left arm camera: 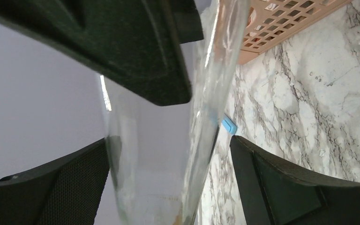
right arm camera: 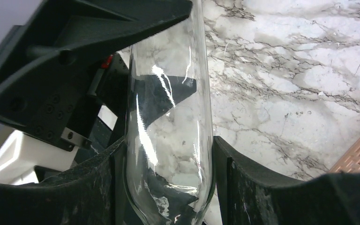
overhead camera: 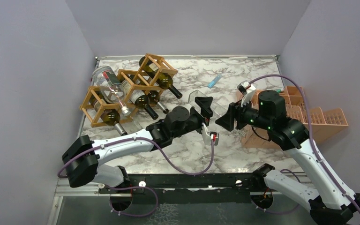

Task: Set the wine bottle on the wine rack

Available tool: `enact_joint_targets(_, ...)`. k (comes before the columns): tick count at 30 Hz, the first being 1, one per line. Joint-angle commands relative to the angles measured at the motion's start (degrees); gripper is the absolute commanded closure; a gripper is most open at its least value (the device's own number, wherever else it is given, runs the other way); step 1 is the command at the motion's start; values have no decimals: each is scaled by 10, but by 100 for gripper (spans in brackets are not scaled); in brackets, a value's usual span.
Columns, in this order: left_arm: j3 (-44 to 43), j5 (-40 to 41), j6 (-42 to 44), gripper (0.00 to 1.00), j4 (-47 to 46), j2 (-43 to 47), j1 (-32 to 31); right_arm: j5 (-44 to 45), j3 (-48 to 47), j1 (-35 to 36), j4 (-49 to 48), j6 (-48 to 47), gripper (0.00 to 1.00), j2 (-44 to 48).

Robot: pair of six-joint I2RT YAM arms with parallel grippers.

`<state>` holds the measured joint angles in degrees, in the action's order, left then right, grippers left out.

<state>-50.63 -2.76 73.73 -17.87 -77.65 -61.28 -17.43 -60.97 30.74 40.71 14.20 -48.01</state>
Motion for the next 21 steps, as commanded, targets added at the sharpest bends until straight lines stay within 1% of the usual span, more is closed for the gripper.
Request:
enact_joint_targets(1, 8, 40, -55, 1, 7, 35, -3, -17, 1, 2, -79, 8, 99, -7)
enact_joint_targets(4, 4, 57, -112, 1, 18, 60, -2, -12, 7, 1, -93, 8, 99, -15)
enact_joint_targets(6, 6, 67, -164, 1, 6, 80, -2, -3, 12, 2, -107, 10, 99, -20)
enact_joint_targets(7, 9, 75, -198, 1, -12, 92, -2, 2, 14, 2, -115, 12, 99, -24)
enact_joint_targets(9, 4, 99, -294, 1, -51, 110, -3, 11, 15, 2, -137, 20, 99, -35)
enact_joint_targets(11, -10, 131, -362, 1, -79, 119, -2, 10, 16, 2, -169, 25, 99, -50)
enact_joint_targets(14, -29, 179, -408, 1, -112, 123, -2, 6, 12, 2, -223, 34, 99, -85)
enact_joint_targets(17, -57, 239, -442, 1, -113, 129, -2, -10, -2, 2, -273, 38, 99, -126)
enact_joint_targets(21, -70, 293, -472, 1, -109, 163, -2, -40, -27, 4, -340, 51, 99, -188)
